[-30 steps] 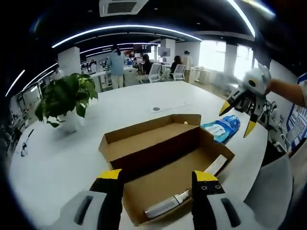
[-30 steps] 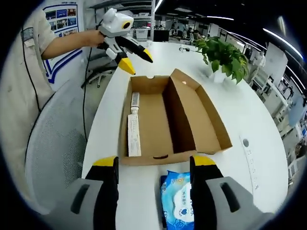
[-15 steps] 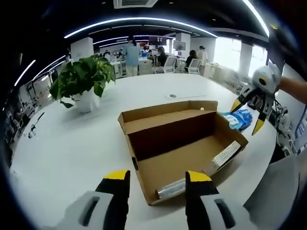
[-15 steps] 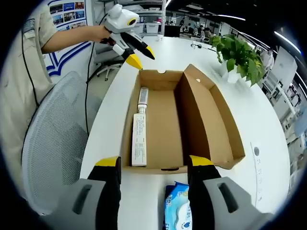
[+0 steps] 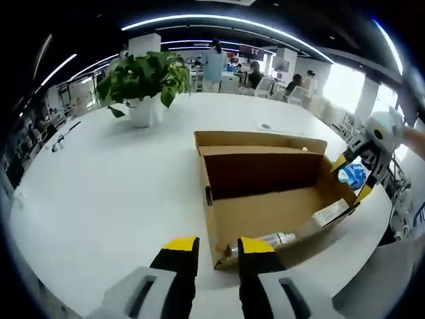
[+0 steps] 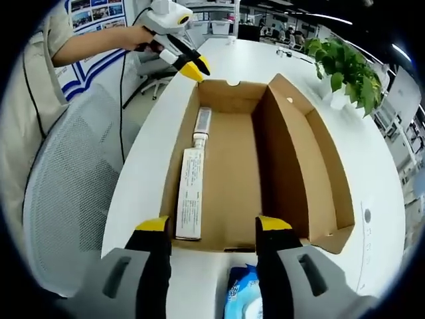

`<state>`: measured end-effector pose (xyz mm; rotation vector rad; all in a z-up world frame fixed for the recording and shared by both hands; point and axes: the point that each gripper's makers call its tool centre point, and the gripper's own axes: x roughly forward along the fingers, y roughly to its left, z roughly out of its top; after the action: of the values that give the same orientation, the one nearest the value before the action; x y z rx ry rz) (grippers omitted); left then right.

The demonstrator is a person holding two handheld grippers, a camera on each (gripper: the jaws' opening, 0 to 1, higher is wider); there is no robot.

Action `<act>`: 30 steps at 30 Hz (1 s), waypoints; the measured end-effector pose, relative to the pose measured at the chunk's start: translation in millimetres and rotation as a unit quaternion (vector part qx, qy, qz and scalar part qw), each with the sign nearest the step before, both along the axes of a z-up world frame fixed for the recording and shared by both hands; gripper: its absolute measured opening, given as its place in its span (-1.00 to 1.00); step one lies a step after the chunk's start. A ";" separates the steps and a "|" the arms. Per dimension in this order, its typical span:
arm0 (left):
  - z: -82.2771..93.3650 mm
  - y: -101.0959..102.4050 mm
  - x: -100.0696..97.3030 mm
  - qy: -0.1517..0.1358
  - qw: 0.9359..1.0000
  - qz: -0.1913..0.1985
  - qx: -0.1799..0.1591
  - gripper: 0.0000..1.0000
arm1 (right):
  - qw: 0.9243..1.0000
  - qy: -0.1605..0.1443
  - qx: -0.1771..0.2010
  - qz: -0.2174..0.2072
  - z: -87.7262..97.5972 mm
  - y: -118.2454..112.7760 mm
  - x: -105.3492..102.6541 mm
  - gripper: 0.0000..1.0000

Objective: Operate the shoe box by opening the lid, removing the specified soft item, and placing it in the target area until the item is outside and the box remains undamaged.

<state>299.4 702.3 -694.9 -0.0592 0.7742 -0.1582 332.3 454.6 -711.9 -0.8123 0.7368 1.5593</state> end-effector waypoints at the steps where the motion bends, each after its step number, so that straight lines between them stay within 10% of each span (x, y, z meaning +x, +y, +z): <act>1: -1.4 -1.0 0.0 0.001 1.000 0.003 -0.003 -0.59 | 1.000 0.005 -0.002 0.002 -2.2 0.6 -1.4 -0.08; 11: -9.0 -2.4 -0.9 0.013 1.000 0.019 -0.004 -0.90 | 0.999 0.028 -0.016 0.007 -13.4 4.0 -5.6 -0.15; 30: -8.1 -5.4 -4.3 0.018 0.999 0.024 -0.015 -0.91 | 0.999 0.014 -0.033 0.034 -23.1 7.7 -21.2 -0.68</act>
<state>295.1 696.9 -703.0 -0.1088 0.8053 -0.1226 311.1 462.3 -735.0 -0.8746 0.7916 1.6171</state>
